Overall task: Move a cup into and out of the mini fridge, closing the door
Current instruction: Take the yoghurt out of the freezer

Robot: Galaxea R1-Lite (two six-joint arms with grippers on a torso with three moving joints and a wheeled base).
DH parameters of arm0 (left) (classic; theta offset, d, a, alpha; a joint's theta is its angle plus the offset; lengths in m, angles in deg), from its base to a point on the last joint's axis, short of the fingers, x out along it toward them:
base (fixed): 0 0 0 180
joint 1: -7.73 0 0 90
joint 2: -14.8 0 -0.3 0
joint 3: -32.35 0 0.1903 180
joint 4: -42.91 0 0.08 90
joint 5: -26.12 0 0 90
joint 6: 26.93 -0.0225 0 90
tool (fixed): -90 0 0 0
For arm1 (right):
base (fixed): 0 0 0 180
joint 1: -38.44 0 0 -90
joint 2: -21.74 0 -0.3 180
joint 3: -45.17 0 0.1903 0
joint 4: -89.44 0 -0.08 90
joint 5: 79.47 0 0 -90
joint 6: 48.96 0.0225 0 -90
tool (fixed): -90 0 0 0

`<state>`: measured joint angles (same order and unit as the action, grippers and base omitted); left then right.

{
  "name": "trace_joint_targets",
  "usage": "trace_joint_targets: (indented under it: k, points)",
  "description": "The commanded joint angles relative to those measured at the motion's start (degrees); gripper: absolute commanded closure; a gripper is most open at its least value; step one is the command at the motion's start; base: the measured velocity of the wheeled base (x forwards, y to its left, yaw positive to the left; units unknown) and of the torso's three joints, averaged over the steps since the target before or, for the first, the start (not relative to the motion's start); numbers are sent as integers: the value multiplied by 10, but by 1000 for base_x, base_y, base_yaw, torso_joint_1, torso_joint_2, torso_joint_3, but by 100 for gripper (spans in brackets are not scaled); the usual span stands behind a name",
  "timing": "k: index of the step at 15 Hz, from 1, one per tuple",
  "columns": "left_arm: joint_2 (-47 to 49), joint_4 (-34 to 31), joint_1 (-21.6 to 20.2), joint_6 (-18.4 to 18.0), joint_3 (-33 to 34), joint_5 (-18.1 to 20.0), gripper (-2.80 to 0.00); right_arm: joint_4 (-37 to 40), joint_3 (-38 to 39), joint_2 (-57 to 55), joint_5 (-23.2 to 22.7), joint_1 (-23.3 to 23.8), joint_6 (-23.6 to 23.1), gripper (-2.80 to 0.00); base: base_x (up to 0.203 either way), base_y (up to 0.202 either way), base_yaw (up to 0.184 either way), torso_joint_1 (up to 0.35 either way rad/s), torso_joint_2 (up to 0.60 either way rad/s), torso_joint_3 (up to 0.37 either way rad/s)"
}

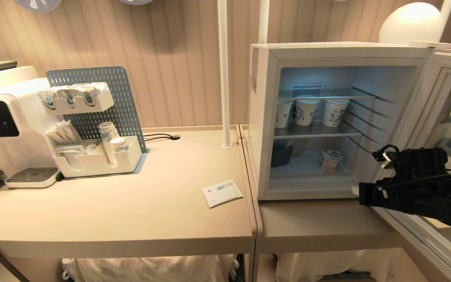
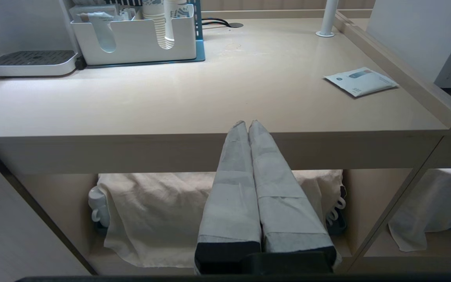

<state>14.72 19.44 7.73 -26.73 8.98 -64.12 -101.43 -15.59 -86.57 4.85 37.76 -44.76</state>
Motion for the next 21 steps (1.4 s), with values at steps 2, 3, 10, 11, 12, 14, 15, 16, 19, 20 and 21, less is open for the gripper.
trace_joint_targets:
  k: [2,3,10,11,12,14,15,16,19,20,21]
  points:
    - [1,0,0,2,1,0,0,-232,-11,-126,51,-5,10,0,0,0,0,0,0,0]
    - [1,0,0,2,1,0,0,-271,-15,-154,77,-10,11,0,0,0,0,0,0,0]
    - [1,0,0,2,1,0,0,-265,-73,-214,137,-29,10,-280,0,0,0,0,0,0]
    - [1,0,0,2,1,0,0,-260,-72,-212,134,-31,10,-280,0,0,0,0,0,0]
    - [1,0,0,2,1,0,0,-258,-69,-210,131,-34,11,-280,0,0,0,0,0,0]
    - [1,0,0,2,1,0,0,-256,-71,-206,119,-34,11,-280,0,0,0,0,0,0]
    - [1,0,0,2,1,0,0,-254,-74,-206,114,-34,11,-280,0,0,0,0,0,0]
    - [1,0,0,2,1,0,0,-247,-85,-208,109,-34,11,-280,0,0,0,0,0,0]
    - [1,0,0,2,1,0,0,-209,-146,-222,105,-34,12,-280,0,0,0,0,0,0]
    - [1,0,0,2,1,0,0,-196,-169,-230,105,-34,12,-280,0,0,0,0,0,0]
    - [1,0,0,2,1,0,0,-185,-192,-243,106,-34,13,-280,0,0,0,0,0,0]
